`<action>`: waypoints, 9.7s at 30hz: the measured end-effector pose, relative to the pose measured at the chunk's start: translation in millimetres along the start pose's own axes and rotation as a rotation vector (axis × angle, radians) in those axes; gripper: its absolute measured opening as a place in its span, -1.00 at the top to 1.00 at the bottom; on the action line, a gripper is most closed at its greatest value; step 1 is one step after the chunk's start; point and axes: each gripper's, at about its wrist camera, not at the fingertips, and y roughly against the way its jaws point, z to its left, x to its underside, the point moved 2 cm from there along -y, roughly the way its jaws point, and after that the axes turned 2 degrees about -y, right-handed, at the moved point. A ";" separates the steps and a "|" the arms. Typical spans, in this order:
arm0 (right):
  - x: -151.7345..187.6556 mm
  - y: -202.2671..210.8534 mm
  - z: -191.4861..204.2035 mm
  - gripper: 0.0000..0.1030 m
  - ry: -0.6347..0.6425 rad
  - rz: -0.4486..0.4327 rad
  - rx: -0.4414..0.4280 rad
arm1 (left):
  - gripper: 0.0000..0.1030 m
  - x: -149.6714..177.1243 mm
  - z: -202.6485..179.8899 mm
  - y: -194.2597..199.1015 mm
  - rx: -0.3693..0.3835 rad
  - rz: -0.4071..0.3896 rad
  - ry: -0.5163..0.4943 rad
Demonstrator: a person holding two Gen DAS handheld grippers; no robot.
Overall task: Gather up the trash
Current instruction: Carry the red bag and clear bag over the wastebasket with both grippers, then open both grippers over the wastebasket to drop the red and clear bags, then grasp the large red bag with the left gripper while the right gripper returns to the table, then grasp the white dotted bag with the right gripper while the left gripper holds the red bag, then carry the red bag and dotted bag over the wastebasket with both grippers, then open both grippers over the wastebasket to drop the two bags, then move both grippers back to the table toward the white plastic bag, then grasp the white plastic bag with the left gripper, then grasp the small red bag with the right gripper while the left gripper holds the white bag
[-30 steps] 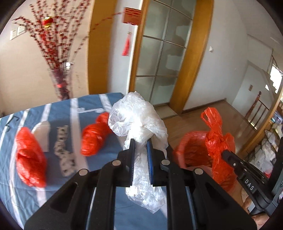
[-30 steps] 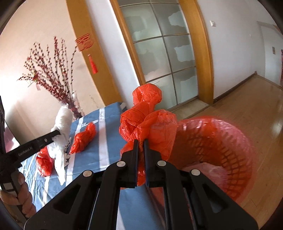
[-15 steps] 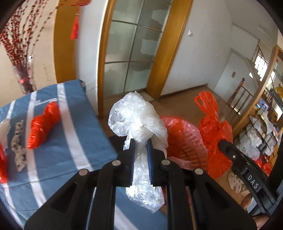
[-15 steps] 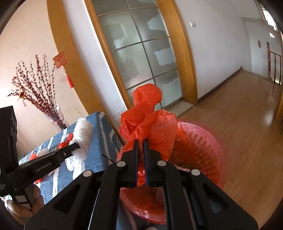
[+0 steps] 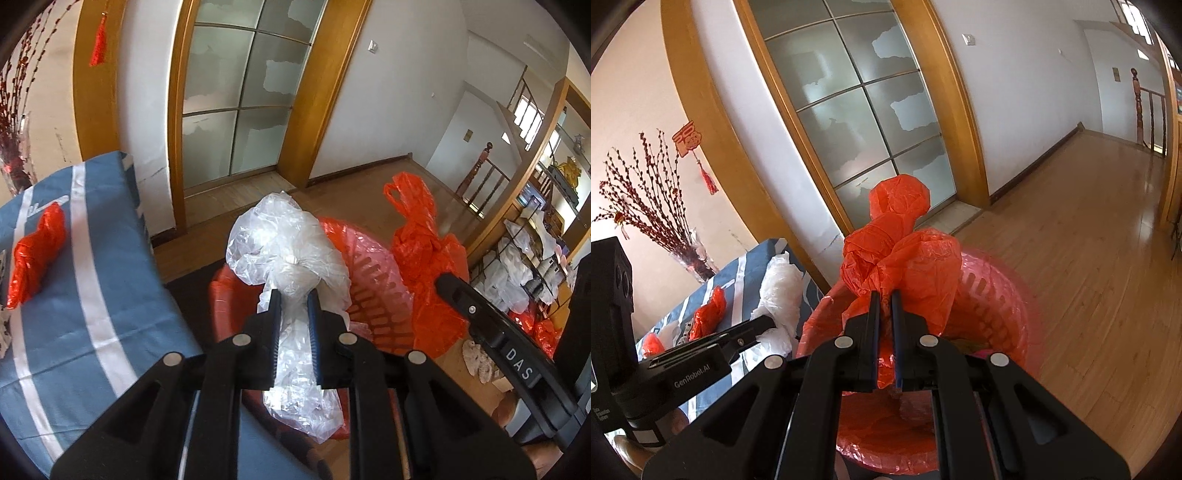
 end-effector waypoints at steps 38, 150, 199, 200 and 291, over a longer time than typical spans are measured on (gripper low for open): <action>30.0 -9.2 37.7 -0.37 0.064 0.039 0.006 | -0.67 79.3 169.9 109.0 -0.544 -0.078 0.081; 88.1 9.4 263.7 0.92 0.469 0.105 -0.352 | 0.43 108.6 280.3 224.6 -0.594 -0.198 0.317; 9.8 24.8 29.5 0.92 0.142 -0.052 -0.027 | 0.41 24.4 17.0 22.3 -0.059 -0.030 0.044; 8.5 23.5 25.5 0.92 0.134 -0.052 -0.024 | 0.40 23.9 13.5 17.0 -0.054 -0.021 0.037; 88.7 -169.3 312.2 -0.78 0.330 0.246 -0.181 | 0.63 64.0 431.3 155.1 -0.665 -0.029 0.408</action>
